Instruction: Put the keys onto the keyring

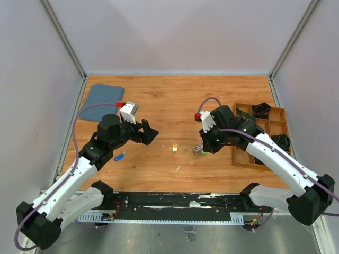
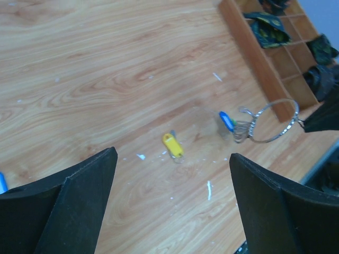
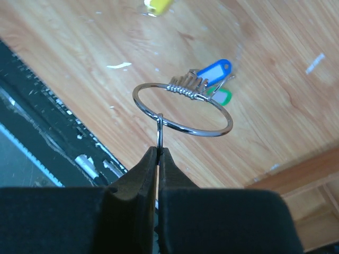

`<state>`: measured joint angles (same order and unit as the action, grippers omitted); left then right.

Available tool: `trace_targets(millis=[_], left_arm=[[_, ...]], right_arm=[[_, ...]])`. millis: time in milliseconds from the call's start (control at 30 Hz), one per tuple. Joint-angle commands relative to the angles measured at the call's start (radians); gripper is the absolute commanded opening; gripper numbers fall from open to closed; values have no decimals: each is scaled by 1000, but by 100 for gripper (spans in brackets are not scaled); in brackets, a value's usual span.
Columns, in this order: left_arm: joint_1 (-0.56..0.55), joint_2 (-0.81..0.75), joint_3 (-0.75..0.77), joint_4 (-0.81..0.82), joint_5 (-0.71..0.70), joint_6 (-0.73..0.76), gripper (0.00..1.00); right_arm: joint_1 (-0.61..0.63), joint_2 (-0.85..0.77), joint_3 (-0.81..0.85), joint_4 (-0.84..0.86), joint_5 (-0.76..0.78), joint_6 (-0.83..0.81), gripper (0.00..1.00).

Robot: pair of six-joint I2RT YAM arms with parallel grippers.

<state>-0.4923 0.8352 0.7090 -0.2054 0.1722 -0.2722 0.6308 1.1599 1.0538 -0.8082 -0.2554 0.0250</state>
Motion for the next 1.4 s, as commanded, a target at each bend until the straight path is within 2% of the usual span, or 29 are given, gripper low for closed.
trace_targets(millis=[0, 200, 500, 833, 1000, 1133, 1367], left_arm=[[-90, -22, 15, 94, 55, 32, 93], [-235, -28, 14, 160, 7, 70, 94], [-505, -49, 41, 209, -349, 210, 96], [-737, 22, 77, 355, -626, 397, 97], [-798, 94, 74, 428, -727, 528, 97], [-810, 121, 69, 451, -734, 599, 96], [-831, 183, 99, 467, -750, 727, 88]], right_arm=[[82, -28, 65, -1, -103, -110, 1], [134, 3, 148, 16, -121, -103, 1], [136, 76, 356, -103, -144, -73, 1], [136, 131, 502, -227, -149, -12, 1], [136, 138, 538, -259, -167, 9, 1], [136, 141, 563, -283, -193, 16, 1], [135, 147, 580, -302, -266, 31, 1]])
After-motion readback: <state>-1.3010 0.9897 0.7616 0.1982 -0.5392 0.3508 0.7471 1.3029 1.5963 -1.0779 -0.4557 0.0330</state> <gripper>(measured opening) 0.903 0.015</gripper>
